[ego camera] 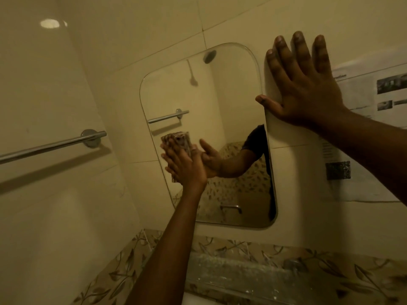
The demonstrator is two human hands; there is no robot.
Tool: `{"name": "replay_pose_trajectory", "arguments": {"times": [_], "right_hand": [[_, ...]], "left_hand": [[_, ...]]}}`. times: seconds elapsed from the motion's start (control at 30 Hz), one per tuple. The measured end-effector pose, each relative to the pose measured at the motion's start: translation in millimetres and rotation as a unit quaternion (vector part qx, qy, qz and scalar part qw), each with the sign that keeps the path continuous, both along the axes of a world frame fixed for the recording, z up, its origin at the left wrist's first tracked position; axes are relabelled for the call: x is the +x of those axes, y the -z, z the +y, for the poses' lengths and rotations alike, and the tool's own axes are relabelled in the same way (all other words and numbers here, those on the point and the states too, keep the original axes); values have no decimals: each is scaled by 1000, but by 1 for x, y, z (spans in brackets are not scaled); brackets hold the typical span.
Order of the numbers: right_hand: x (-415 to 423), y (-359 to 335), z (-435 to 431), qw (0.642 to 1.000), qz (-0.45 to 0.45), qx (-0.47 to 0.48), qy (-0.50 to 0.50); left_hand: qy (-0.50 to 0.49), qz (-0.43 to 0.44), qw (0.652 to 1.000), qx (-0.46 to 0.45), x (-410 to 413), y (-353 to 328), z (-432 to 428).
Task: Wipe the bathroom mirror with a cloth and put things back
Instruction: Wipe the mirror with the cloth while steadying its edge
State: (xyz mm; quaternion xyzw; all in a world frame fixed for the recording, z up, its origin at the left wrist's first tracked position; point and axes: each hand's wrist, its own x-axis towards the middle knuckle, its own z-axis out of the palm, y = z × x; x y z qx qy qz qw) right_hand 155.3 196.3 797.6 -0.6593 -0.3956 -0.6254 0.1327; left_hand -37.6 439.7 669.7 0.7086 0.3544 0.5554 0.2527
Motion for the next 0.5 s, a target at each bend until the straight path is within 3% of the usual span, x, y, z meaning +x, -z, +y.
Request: {"name": "replay_pose_trajectory", "arguments": {"times": [0.3,0.5], "right_hand": [[-1,-1,0,1000,9,0,-22],[-1,0,0,1000,15,4,-27]], "left_hand": [[2,-168,950,-263,-19,28,23],[24,-233,923,-305,-20,59,26]]}}
